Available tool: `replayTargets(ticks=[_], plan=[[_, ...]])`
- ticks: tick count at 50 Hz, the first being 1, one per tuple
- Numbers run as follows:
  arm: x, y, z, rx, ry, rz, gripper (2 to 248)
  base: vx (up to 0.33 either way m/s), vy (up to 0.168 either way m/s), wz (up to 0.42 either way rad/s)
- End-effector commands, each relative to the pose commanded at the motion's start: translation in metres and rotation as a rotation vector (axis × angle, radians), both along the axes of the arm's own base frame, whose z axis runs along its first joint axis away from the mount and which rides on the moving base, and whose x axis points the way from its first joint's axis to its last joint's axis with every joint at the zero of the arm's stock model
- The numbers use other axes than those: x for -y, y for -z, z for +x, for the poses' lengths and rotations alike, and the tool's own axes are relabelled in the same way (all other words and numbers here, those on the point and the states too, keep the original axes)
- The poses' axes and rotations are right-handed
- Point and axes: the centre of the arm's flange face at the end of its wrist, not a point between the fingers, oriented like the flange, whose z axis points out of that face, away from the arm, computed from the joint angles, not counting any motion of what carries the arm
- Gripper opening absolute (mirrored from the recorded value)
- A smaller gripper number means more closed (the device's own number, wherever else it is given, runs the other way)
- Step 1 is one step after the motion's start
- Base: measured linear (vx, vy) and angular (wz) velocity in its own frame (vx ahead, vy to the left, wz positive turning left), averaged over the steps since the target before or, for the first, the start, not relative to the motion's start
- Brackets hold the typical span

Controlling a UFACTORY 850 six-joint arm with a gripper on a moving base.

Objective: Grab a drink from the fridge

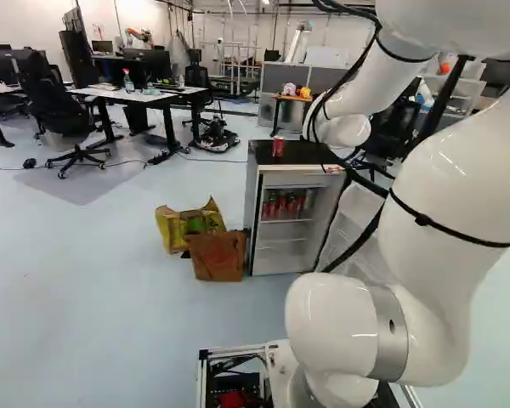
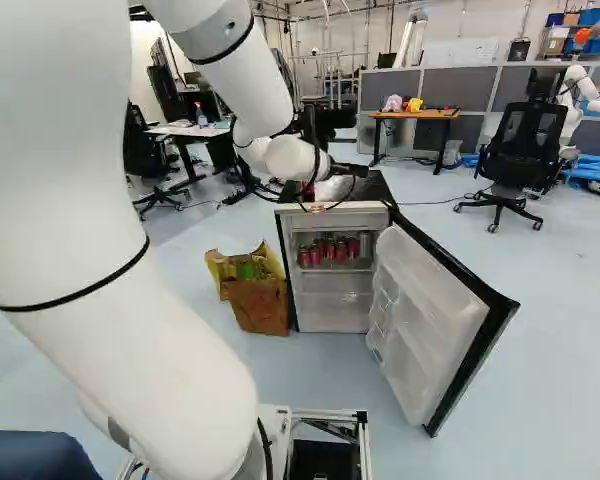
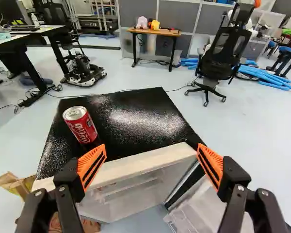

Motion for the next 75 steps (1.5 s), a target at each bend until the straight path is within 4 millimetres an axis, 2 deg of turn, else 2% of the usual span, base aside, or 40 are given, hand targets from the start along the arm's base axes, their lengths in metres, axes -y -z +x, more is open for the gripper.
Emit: replayTargets(ticks=[39,75], plan=[[0.052,-0.031,-0.037,-0.042,0.126,0.024,247,0.0,0.0,0.0],[0.106,-0.022,-0.053,-0.155,0.235,0.088,247,0.0,0.0,0.0]])
